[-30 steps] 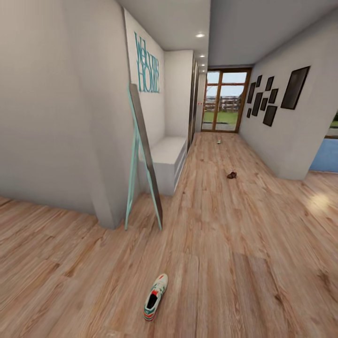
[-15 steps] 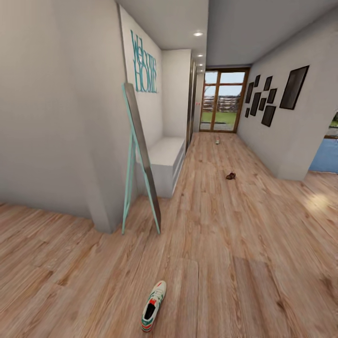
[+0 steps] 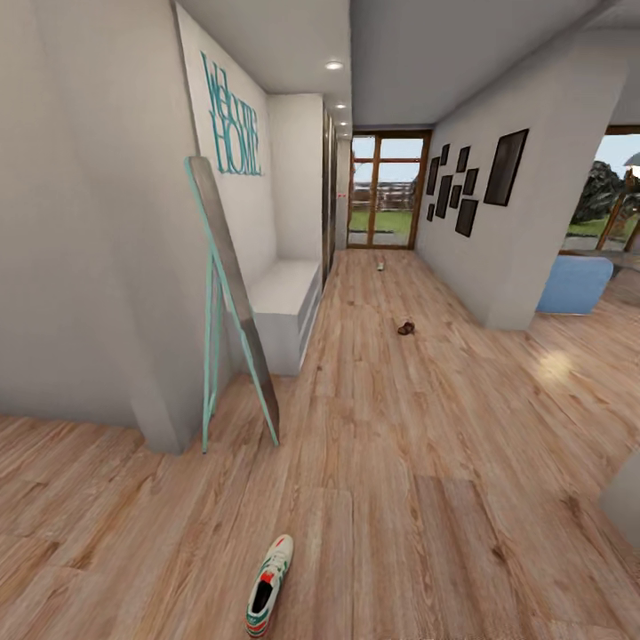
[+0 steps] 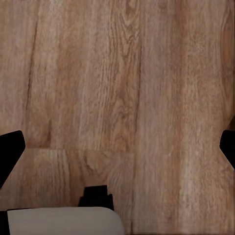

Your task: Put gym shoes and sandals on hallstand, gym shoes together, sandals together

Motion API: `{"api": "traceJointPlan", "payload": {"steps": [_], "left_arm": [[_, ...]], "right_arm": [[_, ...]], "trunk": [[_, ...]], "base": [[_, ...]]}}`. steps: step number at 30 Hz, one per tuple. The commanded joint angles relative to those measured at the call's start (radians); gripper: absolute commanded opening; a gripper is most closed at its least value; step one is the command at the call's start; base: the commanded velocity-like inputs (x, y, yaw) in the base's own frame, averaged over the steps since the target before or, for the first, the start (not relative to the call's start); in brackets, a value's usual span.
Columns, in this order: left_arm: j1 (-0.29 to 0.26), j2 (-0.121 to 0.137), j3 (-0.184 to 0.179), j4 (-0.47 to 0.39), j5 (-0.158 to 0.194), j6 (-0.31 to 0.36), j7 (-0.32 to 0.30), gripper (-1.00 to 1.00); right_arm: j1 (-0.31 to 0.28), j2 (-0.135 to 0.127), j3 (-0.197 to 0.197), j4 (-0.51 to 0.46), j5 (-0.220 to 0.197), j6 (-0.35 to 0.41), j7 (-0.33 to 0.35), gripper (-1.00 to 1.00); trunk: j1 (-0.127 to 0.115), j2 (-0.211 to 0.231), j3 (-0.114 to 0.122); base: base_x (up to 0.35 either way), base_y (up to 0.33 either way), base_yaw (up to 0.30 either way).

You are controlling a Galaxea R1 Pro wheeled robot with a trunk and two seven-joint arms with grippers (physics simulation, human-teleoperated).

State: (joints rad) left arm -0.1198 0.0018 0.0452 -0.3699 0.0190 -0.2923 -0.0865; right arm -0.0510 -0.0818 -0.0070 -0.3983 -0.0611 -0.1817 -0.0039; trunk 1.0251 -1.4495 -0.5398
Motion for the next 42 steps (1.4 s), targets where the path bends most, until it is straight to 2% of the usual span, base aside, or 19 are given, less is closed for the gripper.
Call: {"api": "traceJointPlan", "payload": {"steps": [1,4,6,7,11,12,16,17,19,20,22,28,33,35,42], "left_arm": [[-0.004,0.001,0.005,-0.002,0.002,-0.001,-0.006,1.00],[-0.021,0.005,0.004,-0.007,-0.002,0.008,-0.004,1.00],[-0.077,0.019,0.000,-0.010,-0.007,0.015,-0.004,1.00],[-0.124,0.027,-0.001,-0.006,-0.008,0.020,-0.004,1.00],[-0.229,0.041,-0.004,0.000,-0.007,0.050,-0.007,1.00],[-0.274,0.044,-0.004,0.003,-0.007,0.079,-0.005,1.00],[-0.336,0.046,-0.005,0.006,-0.010,0.145,-0.003,1.00],[-0.360,0.045,-0.005,0.000,-0.011,0.175,-0.002,1.00],[-0.372,0.047,-0.005,-0.003,-0.011,0.190,-0.002,1.00],[-0.372,0.047,-0.005,-0.003,-0.011,0.190,-0.002,1.00],[-0.378,0.049,-0.005,-0.001,-0.011,0.196,-0.001,1.00],[-0.377,0.050,-0.009,0.005,-0.013,0.201,-0.001,1.00],[-0.373,0.051,-0.010,0.007,-0.013,0.197,-0.002,1.00],[-0.372,0.053,-0.009,0.008,-0.012,0.158,-0.009,1.00],[-0.372,0.053,-0.010,0.010,-0.012,0.100,-0.013,1.00]], "right_arm": [[-0.001,0.000,0.001,0.000,-0.006,-0.004,-0.001,1.00],[-0.001,-0.001,0.001,-0.011,-0.006,-0.005,-0.001,1.00],[-0.003,-0.002,0.002,-0.062,-0.005,-0.004,-0.002,1.00],[-0.006,-0.004,0.002,-0.112,-0.004,-0.003,-0.002,1.00],[-0.018,-0.012,0.001,-0.251,-0.004,-0.001,-0.002,1.00],[-0.025,-0.015,0.001,-0.328,-0.003,0.003,-0.002,1.00],[-0.044,-0.019,0.000,-0.467,-0.002,0.014,-0.002,1.00],[-0.061,-0.021,0.000,-0.543,-0.002,0.040,-0.002,1.00],[-0.084,-0.022,-0.001,-0.597,-0.003,0.086,-0.002,1.00],[-0.084,-0.022,-0.001,-0.597,-0.003,0.086,-0.002,1.00],[-0.108,-0.022,-0.004,-0.632,-0.003,0.143,-0.002,1.00],[-0.142,-0.021,-0.016,-0.649,-0.004,0.237,-0.002,1.00],[-0.151,-0.018,-0.019,-0.633,-0.005,0.262,0.002,1.00],[-0.155,-0.013,-0.017,-0.622,-0.006,0.270,0.006,1.00],[-0.156,-0.007,-0.013,-0.616,-0.005,0.275,0.005,1.00]], "trunk": [[0.000,0.000,-0.001],[0.000,0.000,-0.001],[0.000,0.000,-0.001],[0.000,0.000,-0.001],[0.000,0.000,-0.001],[0.000,0.000,-0.001],[0.000,0.000,-0.001],[0.000,0.000,-0.001],[0.000,0.000,-0.001],[0.000,0.000,-0.001],[0.000,0.000,-0.001],[0.000,0.000,-0.001],[0.000,0.000,-0.001],[0.000,0.000,-0.001],[0.000,0.000,-0.001]], "base": [[0.000,0.000,-0.167],[0.000,0.000,-0.103],[0.000,0.000,-0.036],[0.000,0.000,-0.018],[0.000,0.000,-0.010],[0.000,0.000,-0.005],[0.000,0.000,-0.003],[0.000,0.000,0.000],[0.000,0.000,0.000],[0.000,0.000,0.000],[0.000,0.000,0.000],[0.000,0.000,0.000],[0.000,0.000,0.000],[0.000,0.000,0.000],[0.000,0.000,0.000]]}}
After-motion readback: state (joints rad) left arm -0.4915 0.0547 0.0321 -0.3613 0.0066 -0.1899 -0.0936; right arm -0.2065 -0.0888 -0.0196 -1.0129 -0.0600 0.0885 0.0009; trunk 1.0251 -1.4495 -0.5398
